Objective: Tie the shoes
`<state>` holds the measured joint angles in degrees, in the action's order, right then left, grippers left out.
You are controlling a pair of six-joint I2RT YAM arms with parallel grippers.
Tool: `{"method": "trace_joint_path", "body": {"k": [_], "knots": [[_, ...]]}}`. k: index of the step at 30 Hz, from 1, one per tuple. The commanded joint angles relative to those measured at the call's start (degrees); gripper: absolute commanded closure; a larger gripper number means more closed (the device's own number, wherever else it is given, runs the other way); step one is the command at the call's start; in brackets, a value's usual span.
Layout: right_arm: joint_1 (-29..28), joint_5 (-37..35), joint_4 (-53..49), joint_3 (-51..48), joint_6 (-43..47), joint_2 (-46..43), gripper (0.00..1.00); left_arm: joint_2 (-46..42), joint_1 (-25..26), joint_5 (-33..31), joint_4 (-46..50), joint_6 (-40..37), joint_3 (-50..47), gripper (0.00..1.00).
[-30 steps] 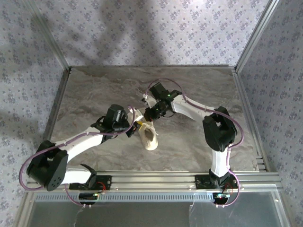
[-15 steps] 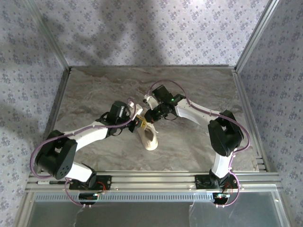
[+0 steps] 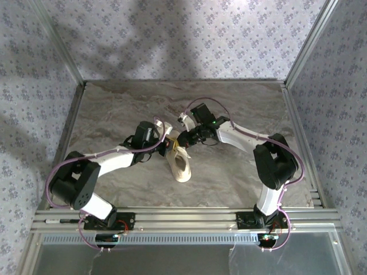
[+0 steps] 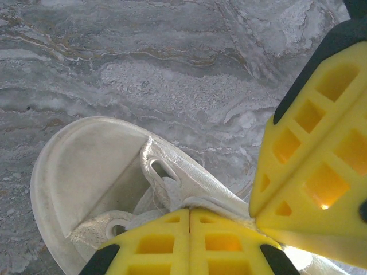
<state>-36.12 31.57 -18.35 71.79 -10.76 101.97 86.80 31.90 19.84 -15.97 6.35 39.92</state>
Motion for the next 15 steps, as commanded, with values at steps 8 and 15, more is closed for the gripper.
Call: {"method": "trace_joint_path", "body": {"k": [8,15], "knots": [[0.37,3.11,3.69,-1.92,-1.63,-2.1,0.94,2.53,2.1,-0.45,-2.39,0.78,-1.34,1.0],[1.94,4.87,4.42,-2.97,-2.2,-3.77,0.72,3.87,2.38,-1.55,-1.95,0.95,-1.25,1.0]]}}
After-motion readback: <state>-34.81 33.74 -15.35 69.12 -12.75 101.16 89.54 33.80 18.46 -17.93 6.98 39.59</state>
